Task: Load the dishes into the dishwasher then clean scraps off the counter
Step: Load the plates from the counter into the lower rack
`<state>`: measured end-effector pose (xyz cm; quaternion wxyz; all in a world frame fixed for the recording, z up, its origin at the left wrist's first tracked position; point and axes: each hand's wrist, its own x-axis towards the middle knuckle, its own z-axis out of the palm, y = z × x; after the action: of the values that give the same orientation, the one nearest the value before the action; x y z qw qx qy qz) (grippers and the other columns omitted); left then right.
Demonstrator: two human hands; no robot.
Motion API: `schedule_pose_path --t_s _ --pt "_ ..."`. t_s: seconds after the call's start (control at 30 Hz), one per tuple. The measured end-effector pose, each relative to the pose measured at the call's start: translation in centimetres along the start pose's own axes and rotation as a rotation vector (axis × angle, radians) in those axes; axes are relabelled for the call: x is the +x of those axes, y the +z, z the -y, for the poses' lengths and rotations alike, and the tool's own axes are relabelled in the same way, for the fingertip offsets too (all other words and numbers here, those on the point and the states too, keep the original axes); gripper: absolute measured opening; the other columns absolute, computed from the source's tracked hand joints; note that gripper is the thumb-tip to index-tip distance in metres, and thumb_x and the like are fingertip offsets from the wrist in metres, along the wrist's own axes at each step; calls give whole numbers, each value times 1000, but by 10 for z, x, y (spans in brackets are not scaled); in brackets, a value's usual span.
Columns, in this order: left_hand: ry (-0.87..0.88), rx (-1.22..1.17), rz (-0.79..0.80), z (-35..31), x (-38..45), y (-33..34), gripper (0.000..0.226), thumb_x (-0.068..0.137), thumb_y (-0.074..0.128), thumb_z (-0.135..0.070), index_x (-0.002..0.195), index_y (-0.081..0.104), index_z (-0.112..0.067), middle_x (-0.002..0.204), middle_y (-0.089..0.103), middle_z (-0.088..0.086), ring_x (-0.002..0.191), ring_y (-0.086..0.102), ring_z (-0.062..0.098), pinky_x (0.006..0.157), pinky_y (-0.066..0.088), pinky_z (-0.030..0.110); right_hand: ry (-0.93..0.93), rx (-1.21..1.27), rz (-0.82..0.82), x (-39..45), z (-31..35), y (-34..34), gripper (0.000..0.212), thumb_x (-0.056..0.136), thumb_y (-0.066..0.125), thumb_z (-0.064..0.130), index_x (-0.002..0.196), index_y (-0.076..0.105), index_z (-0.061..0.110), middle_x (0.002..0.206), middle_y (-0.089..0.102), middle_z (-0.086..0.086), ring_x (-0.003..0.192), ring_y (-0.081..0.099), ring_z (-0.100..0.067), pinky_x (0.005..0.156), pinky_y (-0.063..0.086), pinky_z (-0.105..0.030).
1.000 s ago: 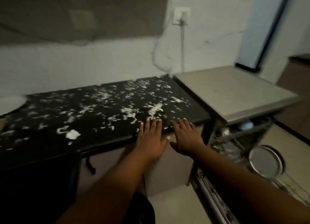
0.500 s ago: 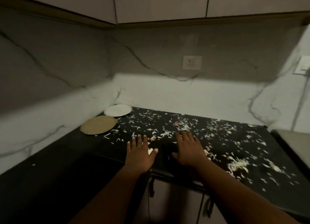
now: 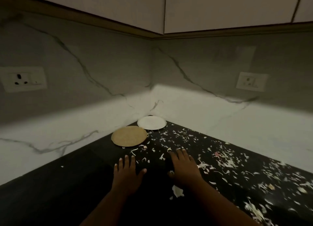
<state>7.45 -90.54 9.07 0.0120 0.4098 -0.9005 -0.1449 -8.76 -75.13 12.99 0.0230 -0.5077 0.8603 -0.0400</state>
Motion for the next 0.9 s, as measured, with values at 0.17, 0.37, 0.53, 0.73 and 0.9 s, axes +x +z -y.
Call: schedule_pose_path --t_s 0.17,0.37,0.53,0.73,0.9 --pt "-78 -236 -21 10 62 8 80 92 33 -65 152 10 -17 160 6 9 146 6 31 118 11 46 11 -27 17 54 -4 7 80 89 57 45 151 12 23 160 5 -7 147 0 -28 118 8 -47" --pt "-283 -838 -188 22 138 17 55 93 48 -48 140 41 -19 141 46 4 128 46 27 106 38 43 83 76 55 116 -21 20 73 91 54 47 150 17 26 158 14 -2 147 6 -25 117 11 -46" --pt "-621 -1235 -245 51 196 9 36 94 52 -32 117 56 -4 109 62 19 94 62 37 86 52 49 272 384 98 205 -51 19 43 90 56 45 128 50 23 124 55 0 112 53 -15 98 47 -37" --pt "-683 -1097 -336 90 246 -13 70 90 62 -26 145 25 -1 137 45 26 111 56 41 93 49 52 506 983 44 340 -79 28 18 94 57 16 93 64 0 91 63 -17 81 59 -27 75 51 -39" --pt "-714 -981 -239 119 290 -11 62 81 73 -32 127 47 2 109 63 21 83 65 32 62 56 38 746 1345 69 428 -80 51 34 89 59 10 120 51 -3 105 58 -24 84 59 -33 72 55 -41"
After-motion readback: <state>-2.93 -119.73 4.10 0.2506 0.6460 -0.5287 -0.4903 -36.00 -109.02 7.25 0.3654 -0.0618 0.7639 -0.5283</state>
